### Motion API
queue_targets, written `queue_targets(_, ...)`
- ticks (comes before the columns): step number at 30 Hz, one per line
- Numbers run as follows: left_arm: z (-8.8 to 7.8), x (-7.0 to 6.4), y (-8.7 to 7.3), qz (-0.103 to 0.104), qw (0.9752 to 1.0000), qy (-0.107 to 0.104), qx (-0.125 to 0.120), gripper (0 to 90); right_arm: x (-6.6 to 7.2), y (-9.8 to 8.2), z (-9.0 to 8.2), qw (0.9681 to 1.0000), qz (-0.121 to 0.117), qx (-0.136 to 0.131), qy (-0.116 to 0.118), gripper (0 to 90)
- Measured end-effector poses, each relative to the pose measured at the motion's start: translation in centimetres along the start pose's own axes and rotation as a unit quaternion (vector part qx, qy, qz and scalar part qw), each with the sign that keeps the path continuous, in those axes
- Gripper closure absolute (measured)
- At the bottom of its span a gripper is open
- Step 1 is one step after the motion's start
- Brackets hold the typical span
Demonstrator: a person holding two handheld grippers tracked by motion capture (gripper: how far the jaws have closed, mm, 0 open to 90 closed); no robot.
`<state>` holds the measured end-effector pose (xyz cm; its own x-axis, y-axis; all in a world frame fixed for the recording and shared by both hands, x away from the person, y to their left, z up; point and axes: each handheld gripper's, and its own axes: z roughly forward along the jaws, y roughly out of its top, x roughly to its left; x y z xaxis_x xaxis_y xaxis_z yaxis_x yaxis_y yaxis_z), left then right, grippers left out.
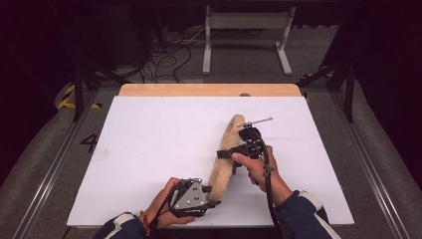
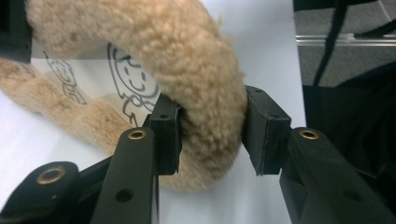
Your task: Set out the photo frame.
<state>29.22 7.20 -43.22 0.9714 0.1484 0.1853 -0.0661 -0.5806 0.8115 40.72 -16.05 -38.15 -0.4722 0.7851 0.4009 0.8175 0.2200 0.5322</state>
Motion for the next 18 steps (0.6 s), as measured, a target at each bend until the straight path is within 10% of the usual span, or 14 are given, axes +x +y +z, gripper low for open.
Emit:
queue_targets(7,-3.3,1.3,-2.1,-0.033,0.9988,0.036,0.009,55.5,0.0,0.3,-0.5,0.9997,-0.015,0.017,0.01,40.0)
queue_targets(18,-7.5,2.3,-6.2,-0.111,0.9896,0.09,0.021,40.2,0.1,0.8,-0.7,0.9988,-0.035,0.035,0.003,44.2)
